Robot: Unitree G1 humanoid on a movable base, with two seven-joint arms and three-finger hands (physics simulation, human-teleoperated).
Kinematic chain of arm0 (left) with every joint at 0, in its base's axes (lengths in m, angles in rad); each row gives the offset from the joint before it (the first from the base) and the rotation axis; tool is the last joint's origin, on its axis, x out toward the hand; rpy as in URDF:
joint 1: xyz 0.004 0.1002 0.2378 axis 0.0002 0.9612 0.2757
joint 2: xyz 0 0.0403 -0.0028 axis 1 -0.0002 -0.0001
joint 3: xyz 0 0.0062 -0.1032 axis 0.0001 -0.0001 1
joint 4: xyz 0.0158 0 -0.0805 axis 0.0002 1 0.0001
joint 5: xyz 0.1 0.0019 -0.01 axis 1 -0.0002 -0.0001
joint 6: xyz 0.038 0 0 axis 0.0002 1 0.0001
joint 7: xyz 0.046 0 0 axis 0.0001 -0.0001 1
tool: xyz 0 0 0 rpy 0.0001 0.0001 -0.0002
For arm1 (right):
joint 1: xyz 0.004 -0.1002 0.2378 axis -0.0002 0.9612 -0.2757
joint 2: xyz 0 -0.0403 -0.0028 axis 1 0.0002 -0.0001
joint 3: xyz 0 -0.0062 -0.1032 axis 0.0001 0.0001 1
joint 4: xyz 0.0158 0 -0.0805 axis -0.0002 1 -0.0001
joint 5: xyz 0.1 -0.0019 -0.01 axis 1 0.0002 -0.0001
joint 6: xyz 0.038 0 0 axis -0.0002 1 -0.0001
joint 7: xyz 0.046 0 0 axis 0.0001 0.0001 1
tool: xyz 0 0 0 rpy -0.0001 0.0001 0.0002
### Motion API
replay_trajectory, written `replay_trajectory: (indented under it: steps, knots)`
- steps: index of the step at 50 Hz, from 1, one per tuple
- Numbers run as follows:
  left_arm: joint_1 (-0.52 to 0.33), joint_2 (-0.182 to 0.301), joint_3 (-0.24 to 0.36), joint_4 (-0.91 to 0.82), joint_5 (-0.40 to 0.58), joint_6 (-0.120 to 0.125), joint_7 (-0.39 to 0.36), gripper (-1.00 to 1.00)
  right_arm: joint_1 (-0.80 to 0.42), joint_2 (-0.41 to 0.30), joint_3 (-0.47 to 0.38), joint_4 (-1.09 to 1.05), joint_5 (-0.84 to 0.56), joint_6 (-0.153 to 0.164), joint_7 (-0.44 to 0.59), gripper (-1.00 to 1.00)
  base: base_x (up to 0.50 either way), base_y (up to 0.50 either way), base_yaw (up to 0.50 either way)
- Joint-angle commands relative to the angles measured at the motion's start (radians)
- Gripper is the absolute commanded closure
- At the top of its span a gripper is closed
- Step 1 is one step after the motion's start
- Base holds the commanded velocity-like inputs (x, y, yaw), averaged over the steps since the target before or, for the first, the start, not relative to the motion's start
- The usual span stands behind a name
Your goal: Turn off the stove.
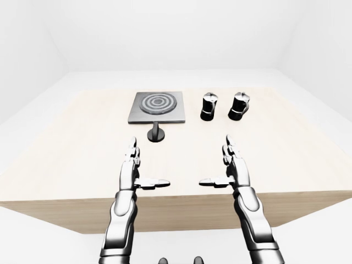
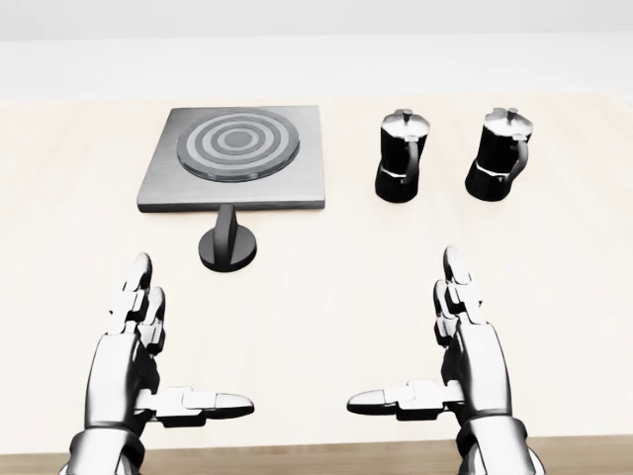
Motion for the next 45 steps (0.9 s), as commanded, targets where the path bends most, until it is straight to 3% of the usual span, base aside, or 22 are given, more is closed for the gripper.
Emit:
replay_trajectory:
  steps: [1, 9, 10, 11, 13, 15, 17, 18, 19, 22, 26, 29, 31, 36, 45]
  knots:
    - [-0.005, 0.01, 0.024, 0.002, -0.013, 0.0, -0.014, -1.0, -0.002, -0.01, -0.019, -0.002, 0.009, 0.007, 0.025, -1.0, 0.0, 0.0, 0.0]
    - [0.002, 0.012, 0.025, -0.027, -0.022, 0.026, -0.017, -1.0, -0.008, -0.011, -0.021, 0.022, 0.013, -0.009, 0.03, -1.0, 0.0, 0.0, 0.0]
    - [0.0, 0.012, 0.024, -0.017, -0.019, 0.017, -0.017, -1.0, -0.008, -0.011, -0.02, 0.018, 0.011, -0.006, 0.029, -1.0, 0.0, 0.0, 0.0]
    - [-0.001, 0.011, 0.022, 0.0, -0.008, -0.009, -0.009, -1.0, -0.007, -0.011, -0.019, 0.013, 0.011, -0.003, 0.028, -1.0, 0.0, 0.0, 0.0]
    - [-0.007, 0.01, 0.023, 0.011, 0.003, -0.017, 0.005, -1.0, -0.005, -0.01, -0.019, 0.01, 0.01, -0.002, 0.028, -1.0, 0.0, 0.0, 0.0]
    - [-0.015, 0.013, 0.021, 0.016, 0.007, 0.006, 0.003, -1.0, -0.006, -0.011, -0.019, 0.01, 0.01, -0.002, 0.029, -1.0, 0.0, 0.0, 0.0]
    - [-0.011, 0.009, 0.026, 0.003, -0.019, -0.004, -0.009, -1.0, -0.006, -0.011, -0.019, 0.006, 0.011, -0.003, 0.03, -1.0, 0.0, 0.0, 0.0]
    - [-0.001, 0.01, 0.026, -0.024, -0.035, 0.016, -0.023, -1.0, -0.006, -0.011, -0.019, 0.01, 0.011, -0.01, 0.032, -1.0, 0.0, 0.0, 0.0]
    - [0.0, 0.01, 0.028, -0.013, -0.037, -0.003, -0.024, -1.0, -0.007, -0.013, -0.016, 0.014, 0.009, -0.021, 0.039, -1.0, 0.0, 0.0, 0.0]
    - [-0.003, 0.013, 0.031, -0.026, -0.05, 0.023, -0.033, -1.0, -0.006, -0.011, -0.015, -0.002, 0.002, -0.004, 0.034, -1.0, 0.0, 0.0, 0.0]
    - [-0.004, 0.012, 0.027, -0.006, -0.041, 0.003, -0.031, -1.0, 0.003, -0.011, -0.016, -0.014, 0.003, -0.014, 0.037, -1.0, 0.0, 0.0, 0.0]
    - [0.003, 0.012, 0.026, -0.024, -0.04, 0.014, -0.034, -1.0, -0.012, -0.011, -0.012, 0.006, -0.004, 0.004, 0.036, -1.0, 0.0, 0.0, 0.0]
    - [-0.004, 0.012, 0.025, 0.005, -0.034, -0.006, -0.034, -1.0, -0.017, -0.013, -0.014, 0.02, -0.007, 0.004, 0.037, -1.0, 0.0, 0.0, 0.0]
    - [0.003, 0.013, 0.022, -0.004, -0.029, -0.007, -0.04, -1.0, -0.013, -0.012, -0.013, 0.005, -0.009, 0.018, 0.036, -1.0, 0.0, 0.04, 0.0]
    - [0.008, 0.012, 0.02, -0.008, -0.024, -0.01, -0.045, -1.0, -0.013, -0.012, -0.015, 0.014, -0.007, 0.012, 0.037, -1.0, 0.02, 0.32, 0.0]
